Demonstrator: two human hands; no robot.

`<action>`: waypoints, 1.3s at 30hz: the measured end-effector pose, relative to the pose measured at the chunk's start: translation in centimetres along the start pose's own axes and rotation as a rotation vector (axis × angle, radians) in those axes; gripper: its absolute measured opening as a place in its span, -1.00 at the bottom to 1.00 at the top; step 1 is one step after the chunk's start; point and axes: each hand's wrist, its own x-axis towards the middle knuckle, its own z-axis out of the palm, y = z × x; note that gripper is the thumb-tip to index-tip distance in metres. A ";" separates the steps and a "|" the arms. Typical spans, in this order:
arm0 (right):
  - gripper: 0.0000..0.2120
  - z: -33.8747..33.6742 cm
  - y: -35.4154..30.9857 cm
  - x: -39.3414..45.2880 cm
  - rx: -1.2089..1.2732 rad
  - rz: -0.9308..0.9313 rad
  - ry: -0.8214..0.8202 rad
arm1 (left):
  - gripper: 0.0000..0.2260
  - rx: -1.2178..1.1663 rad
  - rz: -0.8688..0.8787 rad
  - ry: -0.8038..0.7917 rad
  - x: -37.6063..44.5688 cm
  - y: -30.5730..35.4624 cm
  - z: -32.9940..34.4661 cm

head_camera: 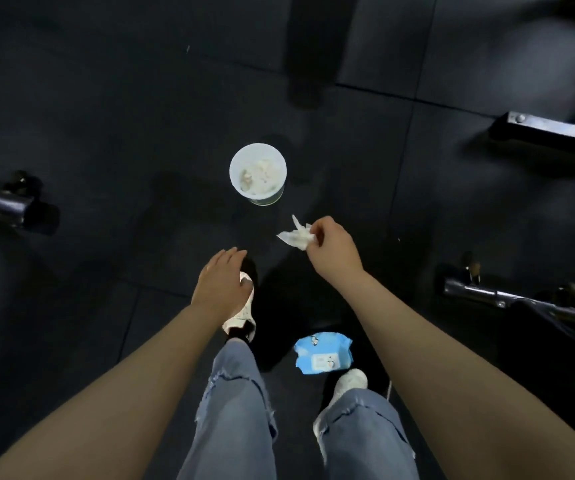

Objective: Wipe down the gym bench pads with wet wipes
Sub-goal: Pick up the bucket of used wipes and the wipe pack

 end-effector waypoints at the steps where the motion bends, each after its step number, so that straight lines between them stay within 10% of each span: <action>1: -0.84 0.8 -1.4 1.7 0.003 0.012 0.007 | -0.46 0.006 0.007 -0.015 1.3 -0.7 -1.0; 13: -0.56 9.2 -10.8 16.5 0.077 0.191 0.061 | -0.44 0.193 0.193 -0.146 16.6 -9.8 -10.3; 39: -0.55 25.6 14.4 10.6 0.212 0.601 0.167 | -0.27 0.416 0.263 -0.291 33.1 -10.4 7.3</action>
